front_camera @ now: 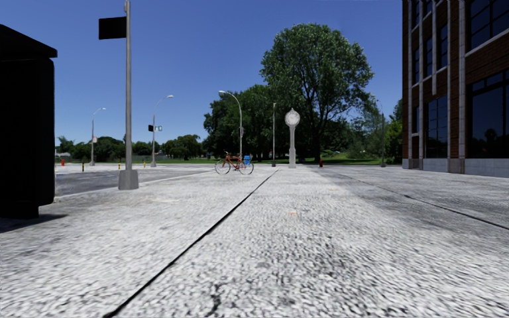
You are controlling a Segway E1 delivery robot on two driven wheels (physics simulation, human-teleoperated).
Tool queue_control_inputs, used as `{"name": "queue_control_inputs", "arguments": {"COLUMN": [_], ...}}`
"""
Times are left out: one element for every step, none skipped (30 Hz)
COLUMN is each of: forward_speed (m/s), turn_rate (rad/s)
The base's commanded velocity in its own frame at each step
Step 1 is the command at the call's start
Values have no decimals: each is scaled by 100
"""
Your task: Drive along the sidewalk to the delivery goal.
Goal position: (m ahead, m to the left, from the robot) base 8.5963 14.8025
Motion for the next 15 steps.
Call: {"name": "queue_control_inputs", "arguments": {"forward_speed": [200, 200, 200, 200, 200, 200, 200, 200, 200, 200, 200, 200, 200, 200, 200], "turn_rate": [0, 0, 0, 0, 0, 0, 0, 0, 0, 0, 0, 0, 0, 0, 0]}}
